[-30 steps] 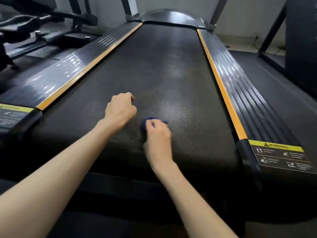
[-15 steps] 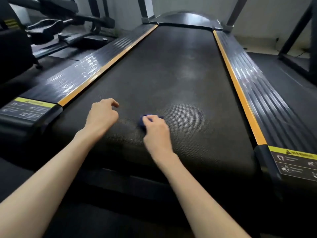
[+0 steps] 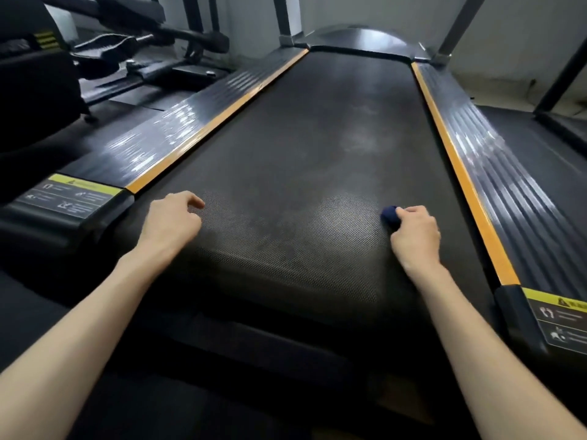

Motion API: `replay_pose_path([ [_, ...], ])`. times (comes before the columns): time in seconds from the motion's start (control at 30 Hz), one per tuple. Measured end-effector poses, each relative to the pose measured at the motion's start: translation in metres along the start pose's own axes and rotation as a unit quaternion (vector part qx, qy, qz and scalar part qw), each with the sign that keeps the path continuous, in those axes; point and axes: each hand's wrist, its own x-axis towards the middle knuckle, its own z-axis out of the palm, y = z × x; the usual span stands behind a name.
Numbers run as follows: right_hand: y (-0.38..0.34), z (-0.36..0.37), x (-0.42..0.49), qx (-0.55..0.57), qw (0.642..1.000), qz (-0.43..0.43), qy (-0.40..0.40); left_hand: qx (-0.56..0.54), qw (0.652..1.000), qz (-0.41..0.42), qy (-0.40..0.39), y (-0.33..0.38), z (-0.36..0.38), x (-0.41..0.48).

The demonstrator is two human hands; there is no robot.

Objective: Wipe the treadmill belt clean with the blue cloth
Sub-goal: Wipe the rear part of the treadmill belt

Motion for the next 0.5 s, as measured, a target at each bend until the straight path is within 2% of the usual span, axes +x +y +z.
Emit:
replay_pose_path([
  [0.03, -0.027, 0.011, -0.007, 0.007, 0.999, -0.030, -0.006, 0.006, 1.000, -0.002, -0.005, -0.002, 0.000, 0.000],
  [0.1, -0.094, 0.040, -0.036, 0.038, 0.986, -0.154, -0.054, 0.009, 1.000, -0.009, -0.001, -0.003, -0.001, 0.001],
  [0.2, -0.167, 0.059, -0.079, 0.063, 0.933, -0.325, -0.139, 0.004, 1.000, -0.007, 0.022, 0.000, 0.000, 0.002],
  [0.27, -0.157, 0.048, -0.073, 0.062, 0.900, -0.400, -0.163, -0.010, 1.000, -0.004, 0.024, 0.007, 0.002, 0.002],
  [0.3, -0.132, 0.043, -0.067, 0.055, 0.900, -0.408, -0.145, -0.016, 1.000, -0.005, 0.020, 0.010, 0.004, 0.002],
  [0.33, -0.100, 0.037, -0.060, 0.051, 0.915, -0.386, -0.106, -0.022, 1.000, -0.008, 0.016, 0.013, 0.005, 0.003],
  [0.4, -0.029, 0.016, -0.043, 0.021, 0.963, -0.267, -0.022, -0.030, 0.999, -0.012, 0.011, 0.016, 0.009, 0.004],
  [0.47, 0.013, -0.001, -0.036, -0.005, 0.991, -0.133, -0.008, -0.031, 0.999, -0.009, 0.001, 0.017, 0.012, 0.003],
  [0.5, 0.011, -0.002, -0.038, -0.005, 0.995, -0.100, -0.006, -0.034, 0.999, -0.008, -0.005, 0.016, 0.014, 0.004],
])
